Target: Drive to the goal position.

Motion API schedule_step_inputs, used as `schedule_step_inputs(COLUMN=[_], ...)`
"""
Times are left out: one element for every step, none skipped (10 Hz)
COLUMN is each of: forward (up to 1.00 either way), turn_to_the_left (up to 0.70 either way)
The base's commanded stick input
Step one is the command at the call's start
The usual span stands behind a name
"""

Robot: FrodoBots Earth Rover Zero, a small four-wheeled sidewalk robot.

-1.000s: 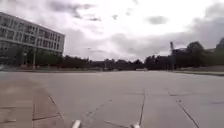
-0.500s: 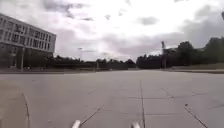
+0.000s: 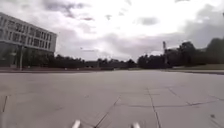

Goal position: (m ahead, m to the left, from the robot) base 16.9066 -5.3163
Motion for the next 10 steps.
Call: schedule_step_inputs(forward=[1.0,1.0,1.0,1.0,1.0,1.0,1.0,1.0,1.0,1.0], turn_to_the_left=[-0.02,0.0,0.0,0.0,0.0,0.0,-0.18,0.0,-0.04,-0.08])
